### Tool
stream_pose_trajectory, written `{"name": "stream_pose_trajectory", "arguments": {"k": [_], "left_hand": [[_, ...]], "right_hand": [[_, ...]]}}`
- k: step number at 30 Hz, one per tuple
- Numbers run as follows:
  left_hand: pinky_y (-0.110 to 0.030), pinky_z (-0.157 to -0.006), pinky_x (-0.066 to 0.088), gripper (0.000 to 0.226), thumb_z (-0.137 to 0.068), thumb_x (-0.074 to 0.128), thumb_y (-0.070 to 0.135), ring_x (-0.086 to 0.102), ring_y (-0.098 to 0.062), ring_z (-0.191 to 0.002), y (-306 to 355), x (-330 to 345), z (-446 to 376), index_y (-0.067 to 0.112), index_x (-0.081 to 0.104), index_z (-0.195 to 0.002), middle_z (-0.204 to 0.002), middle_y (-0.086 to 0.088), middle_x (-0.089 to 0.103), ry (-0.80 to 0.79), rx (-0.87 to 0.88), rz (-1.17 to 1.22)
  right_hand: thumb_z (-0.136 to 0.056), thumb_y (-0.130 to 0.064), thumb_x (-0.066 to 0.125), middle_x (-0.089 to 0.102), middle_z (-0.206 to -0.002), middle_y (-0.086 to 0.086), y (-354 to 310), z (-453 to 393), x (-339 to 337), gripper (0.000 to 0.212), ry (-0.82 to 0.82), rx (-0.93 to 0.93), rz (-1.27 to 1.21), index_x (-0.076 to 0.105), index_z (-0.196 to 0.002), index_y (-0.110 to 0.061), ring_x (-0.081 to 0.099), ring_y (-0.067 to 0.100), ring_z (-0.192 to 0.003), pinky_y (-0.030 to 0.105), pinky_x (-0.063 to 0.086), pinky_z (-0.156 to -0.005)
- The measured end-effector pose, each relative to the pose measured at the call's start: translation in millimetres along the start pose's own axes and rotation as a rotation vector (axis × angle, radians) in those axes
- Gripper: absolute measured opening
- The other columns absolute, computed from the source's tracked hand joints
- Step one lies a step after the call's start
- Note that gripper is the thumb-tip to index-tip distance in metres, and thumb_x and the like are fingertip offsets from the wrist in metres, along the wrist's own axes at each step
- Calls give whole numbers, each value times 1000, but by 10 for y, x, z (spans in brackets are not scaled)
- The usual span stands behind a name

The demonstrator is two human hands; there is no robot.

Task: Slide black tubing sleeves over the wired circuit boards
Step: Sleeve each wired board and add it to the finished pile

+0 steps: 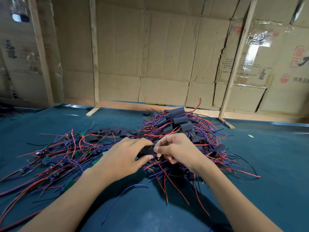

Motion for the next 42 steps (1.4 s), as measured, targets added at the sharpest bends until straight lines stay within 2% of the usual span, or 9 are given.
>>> {"name": "stream_pose_trajectory", "arguments": {"k": [5,9,12,17,21,24,29,34,42], "left_hand": [[-28,-88,45,36,-89,68,48,60,-10,-101,-69,-18,21,30,55,-118,-111,18,68,23,-91,101],[-26,-86,43,34,-90,67,48,58,-6,-100,-90,-24,20,32,53,-117,-108,22,64,29,-95,127],[-29,-84,46,33,-90,61,52,58,-8,-98,-98,-16,33,38,50,-118,-101,30,55,27,-90,126],[-18,-95,31,57,-86,51,67,47,4,-115,-144,-5,7,46,40,-137,-123,29,57,-31,-55,63],[-31,-108,32,72,-85,57,67,37,9,-129,-297,-11,35,48,29,-148,-133,33,50,-55,-96,146],[-30,-111,35,70,-86,61,65,42,9,-132,-296,-12,21,50,33,-148,-136,34,51,-8,-127,356],[-25,-105,44,54,-90,65,56,54,5,-124,-189,-33,-22,37,55,-139,-132,27,60,55,-62,425],[-23,-110,38,73,-80,75,57,46,12,-129,-372,62,27,52,41,-145,-139,20,57,-59,-174,474],[-22,-78,48,36,-77,77,41,65,-6,-84,-360,-149,21,26,76,-110,-93,20,71,81,-154,443]], "right_hand": [[-92,0,65,65,-65,5,-34,-16,5,13,21,-65,56,68,-82,-8,40,11,-44,20,33,-42],[-93,-4,66,70,-69,0,-55,-17,25,11,45,-134,189,68,-84,-11,54,-1,-51,14,42,-53],[-93,-8,67,74,-77,6,-73,-23,14,5,80,-182,256,70,-89,-7,64,7,-67,28,53,-68],[-93,-5,66,68,-67,2,-69,-28,1,6,87,-150,160,70,-90,-2,51,-3,-45,8,37,-48],[-94,-5,65,66,-68,4,-79,-13,-33,9,102,-130,92,69,-86,-6,48,-1,-40,9,35,-44],[-96,-7,64,65,-70,5,-104,10,22,8,59,-132,43,67,-89,-8,44,2,-41,18,34,-43],[-97,-9,64,62,-65,-2,-129,21,30,8,57,-153,49,67,-89,-9,43,4,-41,21,33,-44],[-96,-7,65,56,-61,-1,-81,-12,-15,12,112,-119,-41,66,-84,-12,36,8,-39,21,28,-41],[-100,-10,59,56,-72,-1,6,-37,68,6,28,-92,-195,56,-105,-10,53,16,-51,22,26,-41]]}}
Point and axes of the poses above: each hand's wrist, its own z-axis away from the middle knuckle, its own x-axis out of the palm, y = z × x, the point moved 8 cm from there along -z, towards the middle knuckle
